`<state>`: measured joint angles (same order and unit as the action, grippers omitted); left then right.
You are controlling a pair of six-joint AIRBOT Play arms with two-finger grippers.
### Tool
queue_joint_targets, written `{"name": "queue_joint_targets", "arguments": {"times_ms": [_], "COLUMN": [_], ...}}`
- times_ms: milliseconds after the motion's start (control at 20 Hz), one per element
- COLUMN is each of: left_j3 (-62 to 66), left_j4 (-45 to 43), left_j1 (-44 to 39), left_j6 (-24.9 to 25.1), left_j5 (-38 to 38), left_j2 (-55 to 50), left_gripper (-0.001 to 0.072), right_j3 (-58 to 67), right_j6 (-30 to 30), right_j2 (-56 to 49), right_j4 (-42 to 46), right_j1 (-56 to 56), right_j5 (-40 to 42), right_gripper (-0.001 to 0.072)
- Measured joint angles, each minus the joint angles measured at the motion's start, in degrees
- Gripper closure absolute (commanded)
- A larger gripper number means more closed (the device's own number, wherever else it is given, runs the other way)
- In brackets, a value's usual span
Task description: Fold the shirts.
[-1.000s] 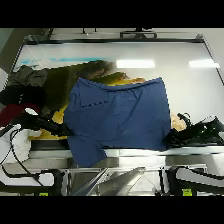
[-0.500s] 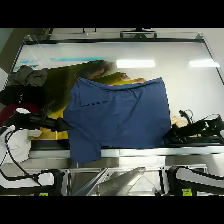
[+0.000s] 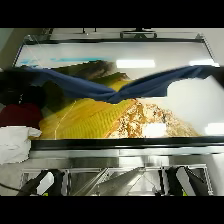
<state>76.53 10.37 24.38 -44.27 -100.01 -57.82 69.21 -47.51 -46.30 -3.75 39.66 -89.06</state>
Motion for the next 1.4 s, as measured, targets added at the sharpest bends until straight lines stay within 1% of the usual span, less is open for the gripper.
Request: {"name": "queue_joint_targets", "arguments": {"times_ms": [100, 200, 300, 350, 450, 500, 600, 700, 800, 900, 1000, 1100, 1200, 1400], "left_j3": [7.4, 12.9, 16.5, 17.2, 16.9, 16.1, 13.7, 10.4, 7.7, 5.8, 5.5, 8.0, 13.4, 27.9], "left_j4": [10.0, 16.2, 19.3, 19.6, 18.1, 16.0, 9.5, 1.5, -4.7, -10.9, -13.7, -16.1, -16.6, -17.7], "left_j1": [6.3, 15.0, 24.2, 27.6, 30.9, 30.4, 25.5, 17.4, 9.3, 2.5, -2.2, -5.2, -6.8, -8.5], "left_j6": [-0.1, -1.7, -4.3, -5.4, -6.8, -7.2, -7.4, -6.8, -5.1, -3.2, -0.8, 1.1, 1.8, 0.5], "left_j5": [-1.2, -1.0, -0.7, -0.2, 1.4, 2.3, 4.1, 6.3, 9.0, 14.1, 18.8, 23.0, 24.5, 26.5], "left_j2": [4.7, 7.8, 9.2, 9.2, 8.5, 7.7, 5.0, 0.5, -4.9, -12.0, -19.9, -29.6, -39.6, -58.3], "left_gripper": [0.0684, 0.0684, 0.0683, 0.0683, 0.0683, 0.0683, 0.0683, 0.0683, 0.0682, 0.0683, 0.0683, 0.0683, 0.0683, 0.0683], "right_j3": [3.9, 6.1, 7.1, 7.4, 7.6, 7.3, 5.9, 3.3, -0.1, -3.7, -6.1, -7.1, -6.3, 0.7], "right_j6": [2.8, 5.6, 7.0, 7.3, 7.5, 7.5, 7.2, 7.1, 7.0, 7.1, 8.3, 10.2, 12.2, 14.0], "right_j2": [7.8, 14.6, 18.4, 19.1, 17.9, 16.2, 11.7, 6.2, 0.1, -6.9, -15.0, -24.4, -34.2, -51.4], "right_j4": [-2.4, -2.2, 0.9, 2.3, 4.2, 4.5, 4.5, 5.7, 8.7, 12.3, 14.8, 15.3, 13.1, 9.0], "right_j1": [3.3, 5.6, 6.9, 7.2, 7.6, 7.7, 6.7, 3.6, -1.2, -6.3, -10.6, -13.5, -14.9, -15.9], "right_j5": [7.2, 15.6, 22.6, 24.7, 25.9, 25.2, 22.4, 20.5, 20.1, 22.6, 27.1, 32.1, 35.3, 36.6], "right_gripper": [0.0699, 0.0699, 0.0700, 0.0699, 0.0700, 0.0700, 0.0700, 0.0700, 0.0700, 0.0700, 0.0701, 0.0701, 0.0701, 0.0701]}}
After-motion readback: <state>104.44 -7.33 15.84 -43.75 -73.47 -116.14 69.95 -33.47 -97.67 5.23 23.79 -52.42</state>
